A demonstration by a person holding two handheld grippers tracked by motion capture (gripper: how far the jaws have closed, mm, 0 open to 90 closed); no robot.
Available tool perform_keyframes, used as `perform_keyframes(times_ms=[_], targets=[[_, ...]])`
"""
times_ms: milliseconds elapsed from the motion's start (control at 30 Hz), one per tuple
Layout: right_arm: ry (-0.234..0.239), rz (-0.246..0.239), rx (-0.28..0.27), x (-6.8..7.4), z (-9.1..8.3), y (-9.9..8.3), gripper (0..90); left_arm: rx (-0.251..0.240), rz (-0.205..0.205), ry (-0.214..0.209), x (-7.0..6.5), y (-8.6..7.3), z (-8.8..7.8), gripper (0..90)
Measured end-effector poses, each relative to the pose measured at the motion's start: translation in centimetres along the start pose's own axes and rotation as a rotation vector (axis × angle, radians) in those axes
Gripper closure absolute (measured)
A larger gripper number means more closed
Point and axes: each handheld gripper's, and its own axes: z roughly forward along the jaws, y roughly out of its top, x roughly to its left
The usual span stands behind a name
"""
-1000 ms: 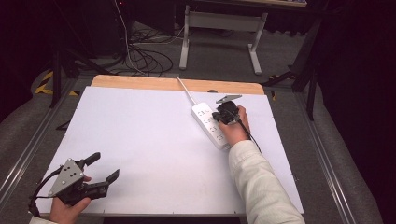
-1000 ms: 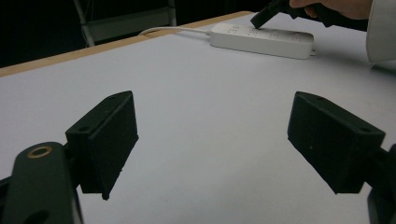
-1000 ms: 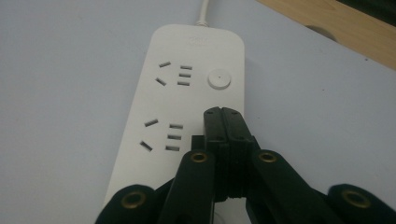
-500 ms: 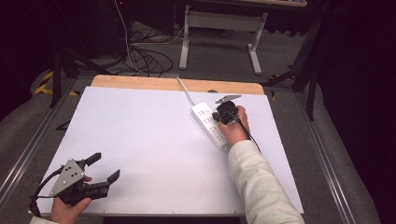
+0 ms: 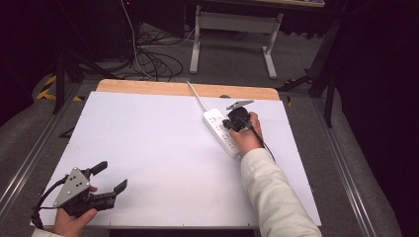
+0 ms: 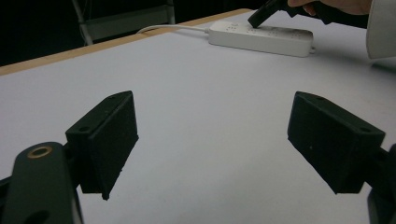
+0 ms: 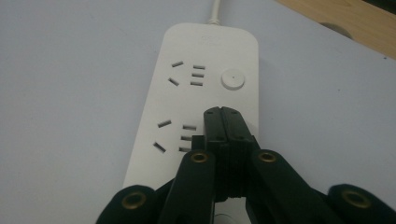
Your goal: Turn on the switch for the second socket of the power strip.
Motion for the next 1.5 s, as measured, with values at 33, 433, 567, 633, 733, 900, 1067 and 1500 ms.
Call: perform_keyframes(times_ms=[33,433,567,633,733,900,1067,1500], targets=[[-0.017,-0.016,0.005,0.3,0.0,0.1,90.0,0.000,0.000,0.001,0.0,0.0,0.0,16.3],[-0.017,0.034,0.003,0.0,0.3,0.1,90.0,-0.007,-0.002,-0.002,0.1,0.0,-0.2,16.3],[-0.007,0.057,0.004,-0.1,0.2,0.1,90.0,-0.005,-0.001,-0.003,0.1,0.0,-0.1,16.3],[-0.017,0.059,0.008,-0.1,0.3,0.1,90.0,-0.005,-0.001,-0.003,0.1,0.0,-0.1,16.3],[-0.012,0.059,0.009,-0.1,0.3,0.1,90.0,-0.006,-0.002,-0.002,0.0,0.0,-0.2,16.3],[-0.016,0.043,0.009,0.0,0.2,0.1,90.0,-0.005,-0.003,-0.003,0.1,0.0,-0.2,16.3],[-0.022,0.004,-0.014,0.4,0.0,0.2,90.0,-0.005,-0.008,0.000,0.1,0.0,0.0,16.3],[0.017,-0.010,-0.107,1.0,-3.4,0.9,88.2,-0.005,-0.006,-0.006,0.1,0.1,0.0,16.3]])
